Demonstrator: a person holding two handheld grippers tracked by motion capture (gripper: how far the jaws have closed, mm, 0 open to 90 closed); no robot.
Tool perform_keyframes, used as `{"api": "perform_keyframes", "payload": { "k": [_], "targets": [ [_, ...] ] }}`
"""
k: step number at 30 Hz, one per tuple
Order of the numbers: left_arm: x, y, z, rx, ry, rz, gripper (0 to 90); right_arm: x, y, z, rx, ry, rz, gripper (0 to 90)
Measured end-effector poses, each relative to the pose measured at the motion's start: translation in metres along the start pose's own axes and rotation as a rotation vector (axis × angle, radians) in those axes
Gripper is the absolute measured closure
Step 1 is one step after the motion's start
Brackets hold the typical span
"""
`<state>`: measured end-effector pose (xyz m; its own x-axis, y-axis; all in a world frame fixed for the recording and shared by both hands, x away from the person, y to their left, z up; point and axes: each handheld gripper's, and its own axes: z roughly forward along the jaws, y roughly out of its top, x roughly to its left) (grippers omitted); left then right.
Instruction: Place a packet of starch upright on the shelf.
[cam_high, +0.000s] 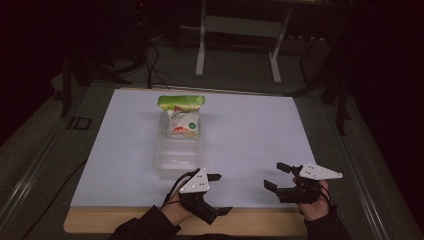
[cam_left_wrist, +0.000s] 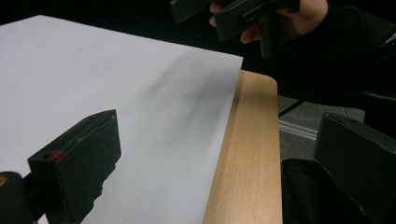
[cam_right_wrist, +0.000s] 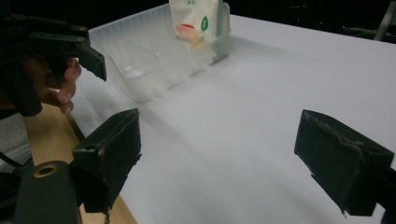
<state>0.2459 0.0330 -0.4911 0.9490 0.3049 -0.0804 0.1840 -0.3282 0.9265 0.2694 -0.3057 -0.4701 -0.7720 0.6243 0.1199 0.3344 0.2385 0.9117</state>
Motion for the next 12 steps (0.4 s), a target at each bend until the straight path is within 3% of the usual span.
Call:
{"api": "perform_keyframes", "payload": {
  "k": [12],
  "targets": [
    [0.0011,-0.0064,0.0024,0.023,0.000,0.004,1.3,-0.0008,-0.0031,0.0041,0.022,0.009,0.001,14.6]
  ]
}}
